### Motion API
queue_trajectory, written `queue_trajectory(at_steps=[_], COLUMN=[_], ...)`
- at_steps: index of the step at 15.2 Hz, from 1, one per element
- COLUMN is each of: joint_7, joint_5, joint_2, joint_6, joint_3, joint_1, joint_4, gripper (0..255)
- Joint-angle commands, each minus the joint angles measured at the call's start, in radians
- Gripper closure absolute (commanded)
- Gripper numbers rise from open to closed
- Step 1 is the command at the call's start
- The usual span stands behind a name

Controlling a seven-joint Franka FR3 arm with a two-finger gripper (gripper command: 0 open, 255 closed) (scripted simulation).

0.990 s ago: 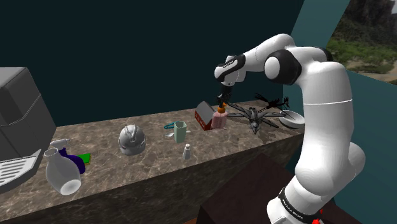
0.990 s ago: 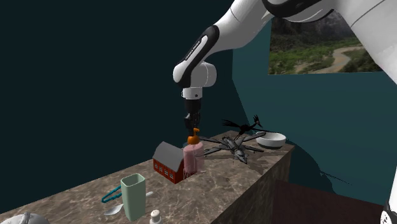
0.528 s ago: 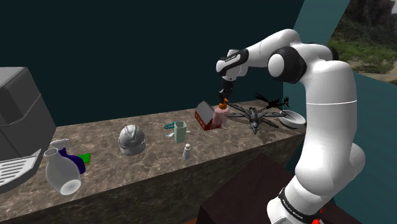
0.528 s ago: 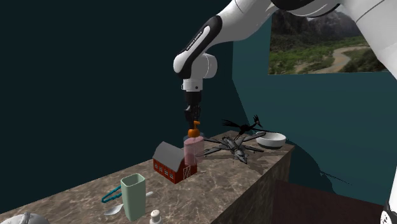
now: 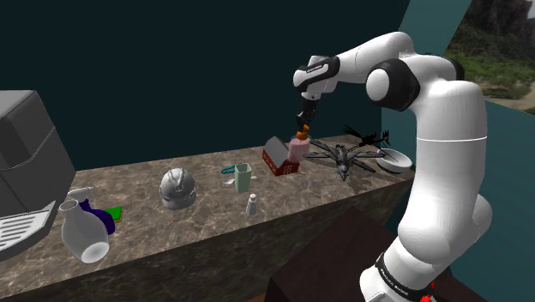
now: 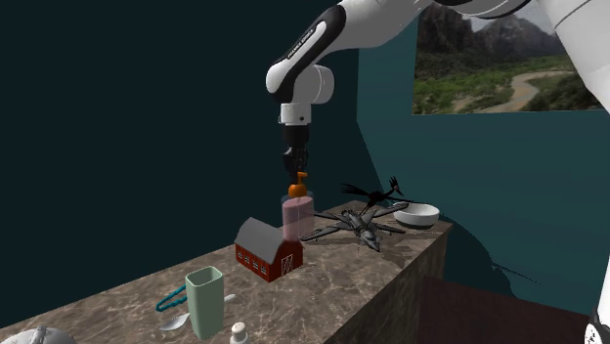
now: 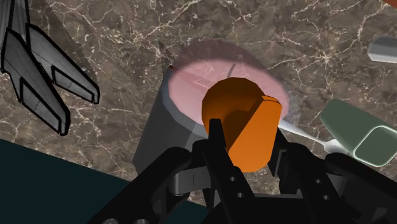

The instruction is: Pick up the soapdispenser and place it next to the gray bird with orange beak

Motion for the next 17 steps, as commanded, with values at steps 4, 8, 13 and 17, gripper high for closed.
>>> queue_trajectory(at_steps=[4, 8, 13, 17], joint_7=[0.005, 0.008, 0.012, 0.015], joint_5=[-0.008, -0.013, -0.018, -0.021], joint_2=[-0.025, -0.04, -0.054, -0.06], joint_6=[-0.056, -0.103, -0.164, -0.214], joint_3=[-0.004, -0.007, -0.009, -0.011], joint_1=[0.001, 0.001, 0.001, -0.001], joint_4=[0.032, 0.065, 0.112, 0.156], gripper=[255, 255, 255, 255])
